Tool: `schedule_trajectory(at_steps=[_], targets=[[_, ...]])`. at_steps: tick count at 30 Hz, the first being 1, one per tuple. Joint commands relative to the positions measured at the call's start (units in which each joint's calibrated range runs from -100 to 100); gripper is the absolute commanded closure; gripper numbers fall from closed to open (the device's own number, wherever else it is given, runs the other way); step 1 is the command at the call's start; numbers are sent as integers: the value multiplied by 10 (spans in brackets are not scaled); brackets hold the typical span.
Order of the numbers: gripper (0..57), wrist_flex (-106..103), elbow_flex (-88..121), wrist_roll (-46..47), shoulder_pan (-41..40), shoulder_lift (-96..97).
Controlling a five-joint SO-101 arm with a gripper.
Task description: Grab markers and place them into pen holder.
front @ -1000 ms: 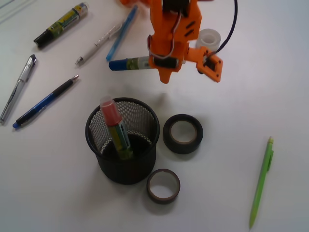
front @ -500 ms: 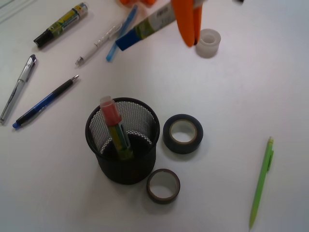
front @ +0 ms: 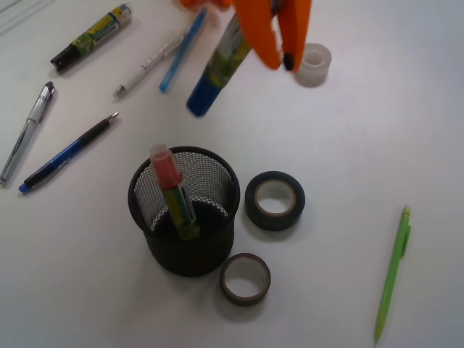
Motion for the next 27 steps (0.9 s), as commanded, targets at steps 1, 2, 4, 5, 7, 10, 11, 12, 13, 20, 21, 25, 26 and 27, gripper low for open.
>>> schedule_trajectory(at_steps=[1,2,4,5,7,10,11,12,13,20,21,25,26,27], targets=[[567,-72,-25,-5,17,20],[567,-82,-25,-10,23,28],[567,-98,-25,-26,30,42],[567,-104,-23,-34,32,49],[567,-114,-23,-50,40,64],[567,-116,-25,-73,51,76],[567,-116,-25,-80,54,79],[567,-116,-25,-86,55,83],[567,-116,-25,-92,55,85],[544,-116,-25,-124,50,109],[510,-116,-25,-124,49,109],[345,-116,-25,-124,48,108],[314,-116,-26,-124,49,107],[296,-116,-26,-124,50,107]])
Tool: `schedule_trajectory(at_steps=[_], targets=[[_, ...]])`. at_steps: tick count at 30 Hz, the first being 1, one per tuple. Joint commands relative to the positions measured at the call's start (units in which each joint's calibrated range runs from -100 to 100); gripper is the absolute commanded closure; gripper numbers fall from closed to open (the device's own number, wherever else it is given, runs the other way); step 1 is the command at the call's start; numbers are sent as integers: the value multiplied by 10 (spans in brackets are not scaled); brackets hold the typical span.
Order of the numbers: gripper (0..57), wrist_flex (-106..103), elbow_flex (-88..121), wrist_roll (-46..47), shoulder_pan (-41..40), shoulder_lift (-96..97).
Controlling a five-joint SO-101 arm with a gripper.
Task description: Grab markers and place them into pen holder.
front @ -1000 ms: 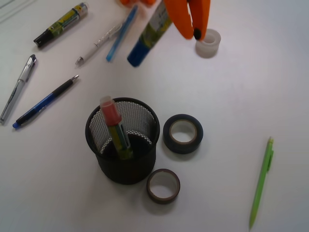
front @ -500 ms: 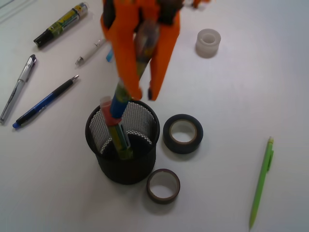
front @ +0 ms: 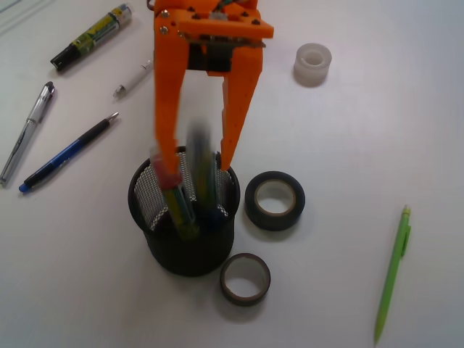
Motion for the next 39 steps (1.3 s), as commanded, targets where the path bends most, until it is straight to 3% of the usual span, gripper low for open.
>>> schedule_trajectory(at_steps=[1,11,17,25,31,39], targets=[[294,-9,-25,-2,0,-10],[300,20,-78,66,19,-13],[298,254,-202,107,92,-42],[298,524,-217,90,208,-56],[298,522,-76,51,219,-99],[302,512,365,21,282,-302]])
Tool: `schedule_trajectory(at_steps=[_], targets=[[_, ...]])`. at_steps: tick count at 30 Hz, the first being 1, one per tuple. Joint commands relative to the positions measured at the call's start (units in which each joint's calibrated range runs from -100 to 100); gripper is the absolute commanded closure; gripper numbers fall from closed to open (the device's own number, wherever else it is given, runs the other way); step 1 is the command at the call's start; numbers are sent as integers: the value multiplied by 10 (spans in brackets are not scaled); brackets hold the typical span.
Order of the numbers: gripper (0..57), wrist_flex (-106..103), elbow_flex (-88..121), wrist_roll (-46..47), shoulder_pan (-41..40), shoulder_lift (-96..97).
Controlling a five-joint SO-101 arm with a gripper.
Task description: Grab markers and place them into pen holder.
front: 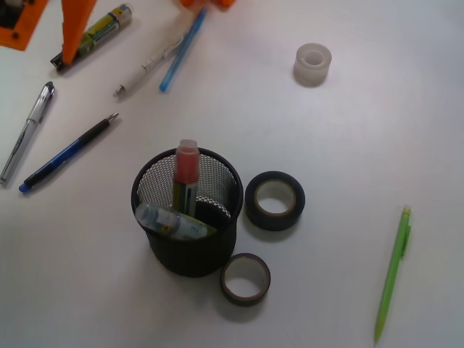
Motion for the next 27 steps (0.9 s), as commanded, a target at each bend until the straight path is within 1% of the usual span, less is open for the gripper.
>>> schedule_trajectory(at_steps=[1,5,9,13,17,27], targets=[[303,-21,210,-3,37,-128],[302,-157,432,3,70,-241],[300,-256,649,-14,90,-339],[298,-319,791,-24,110,-400],[298,-338,841,-23,140,-408],[302,-392,845,-22,141,-309]])
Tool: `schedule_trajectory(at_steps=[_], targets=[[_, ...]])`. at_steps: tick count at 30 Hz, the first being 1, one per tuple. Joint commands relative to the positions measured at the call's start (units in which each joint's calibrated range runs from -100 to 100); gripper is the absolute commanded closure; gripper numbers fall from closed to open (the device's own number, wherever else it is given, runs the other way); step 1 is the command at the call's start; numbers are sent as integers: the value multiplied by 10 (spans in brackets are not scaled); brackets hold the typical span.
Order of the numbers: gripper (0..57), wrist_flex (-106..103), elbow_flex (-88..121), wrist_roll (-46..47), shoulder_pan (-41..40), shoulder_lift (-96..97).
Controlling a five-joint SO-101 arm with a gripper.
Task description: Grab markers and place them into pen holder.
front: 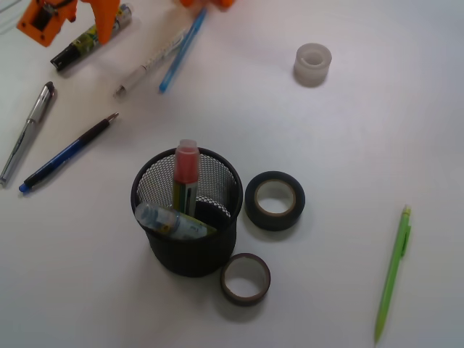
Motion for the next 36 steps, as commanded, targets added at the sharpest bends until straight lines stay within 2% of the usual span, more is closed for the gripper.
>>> schedule_trajectory(at_steps=[1,14,16,20,23,28,36], targets=[[302,-38,1,0,4,33],[305,-75,-1,1,15,78],[337,-75,-1,1,16,78],[469,-77,-3,1,11,78],[530,-77,-5,2,7,78],[570,-78,-6,7,6,78],[572,-26,-58,25,-18,27]])
